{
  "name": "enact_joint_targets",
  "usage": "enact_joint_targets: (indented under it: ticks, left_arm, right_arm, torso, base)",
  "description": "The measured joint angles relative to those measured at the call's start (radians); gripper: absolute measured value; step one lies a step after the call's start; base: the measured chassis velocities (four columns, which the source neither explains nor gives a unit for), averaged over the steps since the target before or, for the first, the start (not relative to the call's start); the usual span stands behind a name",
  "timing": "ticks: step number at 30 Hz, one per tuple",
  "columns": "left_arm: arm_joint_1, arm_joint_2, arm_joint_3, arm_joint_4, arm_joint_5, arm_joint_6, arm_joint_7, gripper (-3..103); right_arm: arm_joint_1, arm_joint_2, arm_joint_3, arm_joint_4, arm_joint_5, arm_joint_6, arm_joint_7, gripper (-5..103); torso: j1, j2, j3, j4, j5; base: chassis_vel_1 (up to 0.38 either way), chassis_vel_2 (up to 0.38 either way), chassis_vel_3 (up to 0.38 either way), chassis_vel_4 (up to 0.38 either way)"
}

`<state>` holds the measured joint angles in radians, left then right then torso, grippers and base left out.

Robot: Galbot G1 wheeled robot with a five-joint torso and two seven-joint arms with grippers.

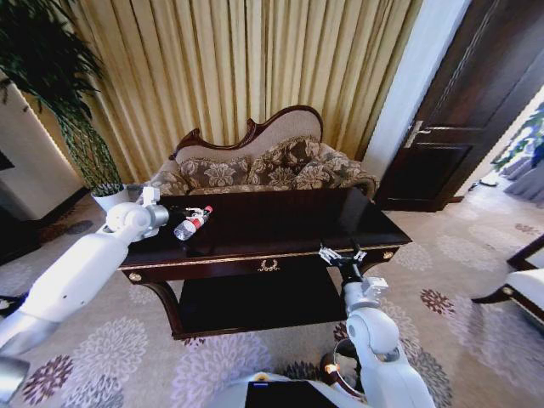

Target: Move to the front of the table and place the trash on the table into the trash bin.

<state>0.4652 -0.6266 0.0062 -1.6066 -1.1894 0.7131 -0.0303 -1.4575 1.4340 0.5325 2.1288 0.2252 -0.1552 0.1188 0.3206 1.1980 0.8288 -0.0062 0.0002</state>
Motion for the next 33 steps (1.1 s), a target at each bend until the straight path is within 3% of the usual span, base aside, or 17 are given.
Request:
enact_joint_targets:
  ticks: [15,33]
  left_arm:
    - [0.13,0.035,-0.077,-0.028,0.024,0.001,0.01,100]
    - [0.146,0.006,-0.098,-0.052,0.027,0.001,0.042,100]
  right_arm:
    - [0.012,-0.016,-0.021,-0.027,-0.008,0.016,0.0,100]
    - [0.024,-0.012,-0.032,-0.052,-0.019,0.032,0.0,100]
  torso:
    - [0.0,0.0,0.0,-0.0003,-0.0003]
    - [0.0,0.0,0.0,-0.0004,-0.0001]
  base:
    - [0.0,0.0,0.0,0.0]
    - [0.0,0.0,0.0,0.0]
